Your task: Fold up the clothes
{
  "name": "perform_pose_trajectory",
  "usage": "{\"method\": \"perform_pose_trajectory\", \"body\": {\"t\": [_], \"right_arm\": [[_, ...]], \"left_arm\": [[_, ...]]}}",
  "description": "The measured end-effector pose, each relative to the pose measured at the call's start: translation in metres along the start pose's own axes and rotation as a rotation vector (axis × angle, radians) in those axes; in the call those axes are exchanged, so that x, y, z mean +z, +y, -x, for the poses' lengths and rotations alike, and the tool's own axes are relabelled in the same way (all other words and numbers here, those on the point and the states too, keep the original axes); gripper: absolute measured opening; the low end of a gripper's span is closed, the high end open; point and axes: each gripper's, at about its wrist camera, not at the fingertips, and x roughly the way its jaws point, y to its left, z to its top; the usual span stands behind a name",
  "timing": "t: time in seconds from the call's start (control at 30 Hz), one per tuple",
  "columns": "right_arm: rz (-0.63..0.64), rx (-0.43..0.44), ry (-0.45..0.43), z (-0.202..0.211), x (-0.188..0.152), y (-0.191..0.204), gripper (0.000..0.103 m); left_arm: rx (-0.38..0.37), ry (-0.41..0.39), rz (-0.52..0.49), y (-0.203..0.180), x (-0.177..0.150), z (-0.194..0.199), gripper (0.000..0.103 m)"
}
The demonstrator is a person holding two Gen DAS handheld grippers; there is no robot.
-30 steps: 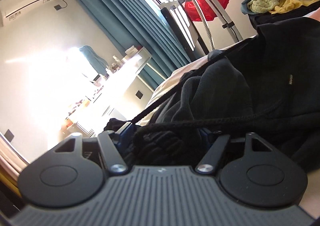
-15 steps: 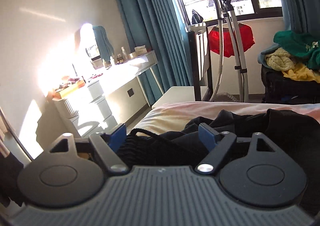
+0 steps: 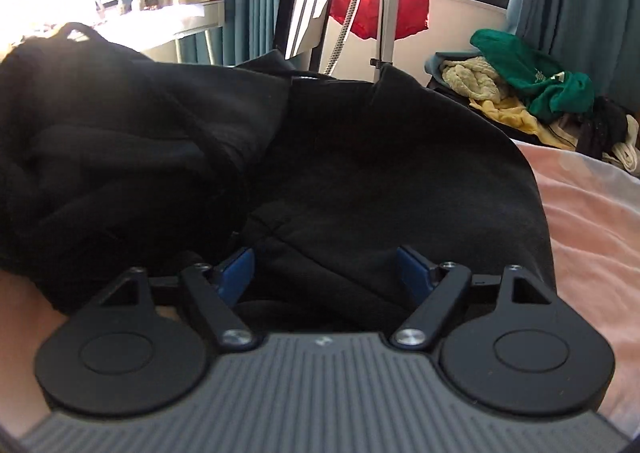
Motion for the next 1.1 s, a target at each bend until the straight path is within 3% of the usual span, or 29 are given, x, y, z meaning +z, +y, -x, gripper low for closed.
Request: {"method": "perform_pose_trajectory", "body": {"t": [0.13, 0.2, 0.3, 0.37, 0.43, 0.5, 0.7, 0.87, 1.0, 1.1], "right_arm": [[0.193, -0.033, 0.020, -0.024, -0.007, 0.028, 0.080], [0.176, -0.043, 0.005, -0.028, -0.008, 0.026, 0.080], [-0.003, -0.052, -0.027, -0.021, -0.002, 0.011, 0.055], [-0.203, -0.011, -0.048, -0.012, 0.001, -0.006, 0.017], [-0.334, -0.002, -0.073, 0.000, 0.003, -0.018, 0.011], [-0.413, -0.004, -0.117, 0.018, 0.006, -0.030, 0.010], [-0.554, -0.137, -0.285, 0.092, 0.008, -0.081, 0.009], [-0.731, -0.311, -0.433, 0.175, -0.025, -0.150, 0.009], [-0.939, -0.423, -0.424, 0.204, -0.089, -0.214, 0.009], [-1.065, -0.472, -0.306, 0.189, -0.150, -0.229, 0.009]], "left_arm": [[-0.004, 0.047, 0.002, 0.003, -0.003, -0.014, 0.087], [-0.028, 0.053, 0.014, 0.005, -0.004, -0.016, 0.087], [-0.037, 0.067, 0.011, 0.004, -0.007, -0.019, 0.087], [-0.052, 0.075, 0.010, 0.002, -0.009, -0.019, 0.087], [-0.061, 0.070, 0.002, 0.000, -0.010, -0.016, 0.087], [-0.065, 0.055, -0.008, -0.003, -0.010, -0.013, 0.087], [-0.071, 0.042, 0.004, -0.002, -0.007, -0.008, 0.087], [-0.075, 0.038, -0.009, -0.005, -0.005, -0.004, 0.087], [-0.072, 0.025, -0.068, -0.016, -0.008, 0.003, 0.087], [-0.053, 0.030, -0.112, -0.023, -0.012, 0.004, 0.087]]}}
